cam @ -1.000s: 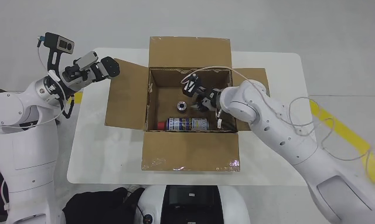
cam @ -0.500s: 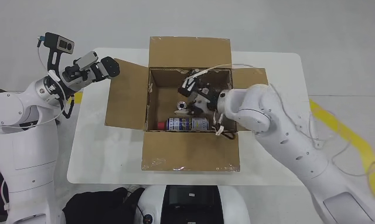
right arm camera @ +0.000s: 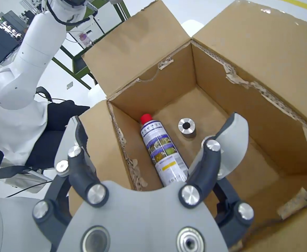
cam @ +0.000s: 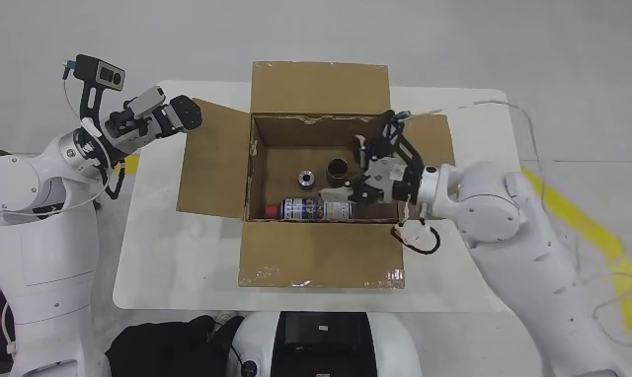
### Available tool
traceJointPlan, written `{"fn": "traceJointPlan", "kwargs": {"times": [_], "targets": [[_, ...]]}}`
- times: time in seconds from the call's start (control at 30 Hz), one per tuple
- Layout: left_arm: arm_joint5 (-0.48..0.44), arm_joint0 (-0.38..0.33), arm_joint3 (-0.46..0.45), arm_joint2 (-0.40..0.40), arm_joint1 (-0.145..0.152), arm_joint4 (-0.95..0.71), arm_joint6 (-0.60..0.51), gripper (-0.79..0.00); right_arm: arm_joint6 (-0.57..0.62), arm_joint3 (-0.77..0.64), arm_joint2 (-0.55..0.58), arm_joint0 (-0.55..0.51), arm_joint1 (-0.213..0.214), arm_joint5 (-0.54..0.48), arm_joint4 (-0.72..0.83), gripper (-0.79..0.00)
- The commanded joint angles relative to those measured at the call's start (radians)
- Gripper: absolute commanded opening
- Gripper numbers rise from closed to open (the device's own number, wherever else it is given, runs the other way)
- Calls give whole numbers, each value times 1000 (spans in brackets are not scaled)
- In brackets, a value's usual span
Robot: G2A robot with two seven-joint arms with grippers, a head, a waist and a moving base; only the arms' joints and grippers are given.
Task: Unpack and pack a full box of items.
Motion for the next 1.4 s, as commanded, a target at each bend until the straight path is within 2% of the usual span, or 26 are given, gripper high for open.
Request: {"fn": "traceJointPlan", "kwargs": {"times": [0.0,0.1,0.3,0.43,0.57,0.77,1.37], "targets": [[0,0,0,0,0,0,0,0,15,-32,66,-46,11,-8,43,0],[0,0,0,0,0,0,0,0,45,-72,153,-112,29,1,43,0],[0,0,0,0,0,0,0,0,-19,-116,328,-295,51,53,22,0],[0,0,0,0,0,0,0,0,-62,-165,404,-397,58,66,17,0],[0,0,0,0,0,0,0,0,-88,-188,460,-456,62,64,32,0],[0,0,0,0,0,0,0,0,-98,-209,497,-486,67,77,12,0],[0,0,0,0,0,0,0,0,-108,-204,497,-490,66,85,31,0]]}}
